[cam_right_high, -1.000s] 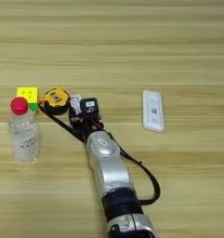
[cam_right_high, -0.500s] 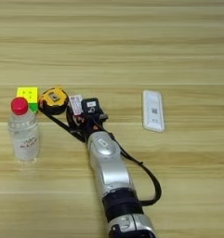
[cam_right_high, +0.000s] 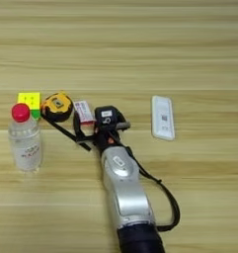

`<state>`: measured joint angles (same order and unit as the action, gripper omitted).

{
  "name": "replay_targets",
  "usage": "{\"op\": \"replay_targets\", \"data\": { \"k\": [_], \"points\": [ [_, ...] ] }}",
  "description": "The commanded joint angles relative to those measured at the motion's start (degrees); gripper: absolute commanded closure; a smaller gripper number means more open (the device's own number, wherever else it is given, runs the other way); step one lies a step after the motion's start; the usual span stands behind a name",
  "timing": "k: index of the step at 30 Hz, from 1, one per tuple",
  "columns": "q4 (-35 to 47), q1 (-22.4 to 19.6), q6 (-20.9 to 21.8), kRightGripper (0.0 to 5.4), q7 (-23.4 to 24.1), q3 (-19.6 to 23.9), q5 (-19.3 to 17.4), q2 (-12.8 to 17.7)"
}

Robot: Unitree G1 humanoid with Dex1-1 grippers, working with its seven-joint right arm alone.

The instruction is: Move the objects on the table

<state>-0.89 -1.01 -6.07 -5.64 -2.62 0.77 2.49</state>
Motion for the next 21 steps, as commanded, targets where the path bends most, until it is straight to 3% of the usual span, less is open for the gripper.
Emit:
{"op": "replay_targets", "data": {
  "k": [1, 6, 15, 21],
  "points": [
    [7.7, 2.2, 2.5, 0.06, -2.0, -1.7, -0.4, 0.8],
    [9.0, 7.0, 5.5, 0.06, -4.5, -2.5, -1.6, 1.1],
    [14.7, 19.5, 12.3, 0.06, -10.1, -6.7, -2.4, 3.5],
    [15.6, 23.9, 16.6, 0.06, -13.2, -8.9, -3.0, 5.0]
  ]
}}
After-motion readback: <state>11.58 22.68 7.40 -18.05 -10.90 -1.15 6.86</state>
